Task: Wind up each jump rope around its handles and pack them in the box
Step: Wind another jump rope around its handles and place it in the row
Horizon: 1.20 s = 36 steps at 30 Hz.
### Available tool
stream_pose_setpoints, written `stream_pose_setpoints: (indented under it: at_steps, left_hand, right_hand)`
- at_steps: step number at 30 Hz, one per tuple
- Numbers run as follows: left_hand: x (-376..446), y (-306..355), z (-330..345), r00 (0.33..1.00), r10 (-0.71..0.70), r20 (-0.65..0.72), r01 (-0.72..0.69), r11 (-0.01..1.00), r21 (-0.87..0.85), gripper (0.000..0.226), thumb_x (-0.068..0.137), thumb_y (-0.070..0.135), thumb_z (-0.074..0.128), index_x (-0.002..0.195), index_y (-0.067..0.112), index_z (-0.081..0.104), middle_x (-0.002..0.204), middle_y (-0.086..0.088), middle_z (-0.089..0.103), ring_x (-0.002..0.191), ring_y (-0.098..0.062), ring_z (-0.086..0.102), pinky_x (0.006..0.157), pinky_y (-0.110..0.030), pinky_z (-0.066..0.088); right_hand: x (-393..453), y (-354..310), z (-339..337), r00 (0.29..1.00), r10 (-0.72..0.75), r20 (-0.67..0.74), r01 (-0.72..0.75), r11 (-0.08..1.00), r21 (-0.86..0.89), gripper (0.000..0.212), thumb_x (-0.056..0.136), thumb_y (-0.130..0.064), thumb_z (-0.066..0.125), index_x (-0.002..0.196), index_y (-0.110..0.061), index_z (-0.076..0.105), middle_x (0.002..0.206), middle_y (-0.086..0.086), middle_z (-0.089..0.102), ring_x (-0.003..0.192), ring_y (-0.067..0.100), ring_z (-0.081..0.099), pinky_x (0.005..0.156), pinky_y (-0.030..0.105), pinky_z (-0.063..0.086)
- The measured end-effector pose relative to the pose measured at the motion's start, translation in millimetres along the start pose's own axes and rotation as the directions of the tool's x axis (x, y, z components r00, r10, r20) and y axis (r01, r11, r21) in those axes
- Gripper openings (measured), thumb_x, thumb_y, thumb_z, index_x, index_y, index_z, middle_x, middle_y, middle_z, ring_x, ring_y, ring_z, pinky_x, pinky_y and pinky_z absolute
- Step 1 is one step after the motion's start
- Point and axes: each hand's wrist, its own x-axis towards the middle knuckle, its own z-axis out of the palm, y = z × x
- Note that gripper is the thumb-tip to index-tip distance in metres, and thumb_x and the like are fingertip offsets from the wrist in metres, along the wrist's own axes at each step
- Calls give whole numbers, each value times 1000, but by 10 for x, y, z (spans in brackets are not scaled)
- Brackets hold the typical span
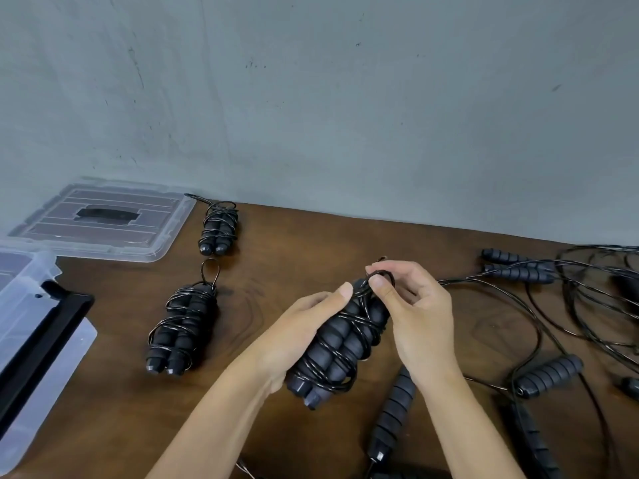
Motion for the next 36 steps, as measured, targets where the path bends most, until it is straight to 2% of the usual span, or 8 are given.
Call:
stream_pose_setpoints:
  at_steps: [5, 9, 11, 13, 15, 18, 25, 36]
  left_hand:
    - [63, 33, -225, 990, -69, 125, 94, 974, -208, 60, 92, 49, 58, 135, 9, 66, 125, -26, 70, 111, -43, 69, 92, -47, 57]
    - [163, 104, -417, 997, -73, 1, 69, 948, -311, 40, 96, 23, 61, 135, 13, 63, 122, -25, 72, 104, -40, 72, 76, -40, 61]
    - [299, 152, -543, 983, -65, -174, 31, 981, -193, 34, 104, 20, 54, 137, 18, 60, 122, -23, 72, 105, -36, 72, 83, -41, 59]
    - [517, 189, -714, 934, 6, -356, 21, 997, 71, 39, 105, 22, 57, 143, 25, 50, 121, -12, 71, 103, -27, 70, 88, -39, 56]
    - [798, 200, -908, 860, 132, -494, 15, 959, 282, 51, 101, 27, 65, 148, 27, 43, 124, -2, 67, 107, -21, 67, 93, -35, 53]
    - [1237, 218, -1133, 751, 259, -607, 90, 872, 482, 60, 94, 32, 71, 148, 23, 44, 132, -9, 62, 108, -23, 60, 93, -31, 46]
    - [1858, 257, -1350, 703, 360, -614, 429, 473, 769, 62, 98, 40, 64, 151, 26, 37, 144, -21, 45, 132, -44, 44, 109, -49, 36]
    - [1772, 290, -1114, 696, 413, -587, 493, 319, 810, 84, 97, 59, 61, 161, 21, 22, 163, -24, 26, 145, -46, 30, 117, -53, 27]
  right_hand:
    - [250, 176, 182, 996, 9, 87, -4, 998, -60, 8, 98, -17, 67, 100, -24, 72, 107, -5, 74, 108, 14, 68, 96, 34, 54]
    - [442, 350, 284, 986, 81, 147, -56, 984, -169, 19, 103, -42, 54, 120, -35, 59, 113, -11, 71, 105, 10, 70, 98, 43, 56]
    - [504, 410, 307, 982, 123, 147, -94, 978, -187, 27, 103, -44, 51, 128, -34, 54, 117, -11, 69, 101, 8, 71, 96, 40, 58]
    - [546, 464, 328, 977, 149, 154, -113, 968, -222, 29, 103, -42, 51, 130, -32, 53, 118, -10, 69, 99, 6, 72, 94, 38, 59]
    - [574, 521, 351, 972, 171, 164, -128, 962, -242, 27, 102, -39, 53, 129, -32, 54, 116, -11, 69, 97, 6, 72, 92, 37, 60]
    - [583, 593, 365, 966, 202, 160, -162, 958, -235, 27, 102, -35, 55, 129, -31, 55, 114, -10, 70, 95, 7, 73, 90, 37, 61]
    - [590, 691, 209, 965, 240, 106, -215, 955, -205, 26, 100, -33, 57, 125, -31, 58, 109, -10, 73, 92, 12, 74, 89, 39, 60]
    - [460, 671, -242, 962, 272, -14, -270, 946, -178, 18, 103, -19, 57, 118, -26, 63, 107, -4, 75, 89, 20, 76, 86, 41, 57]
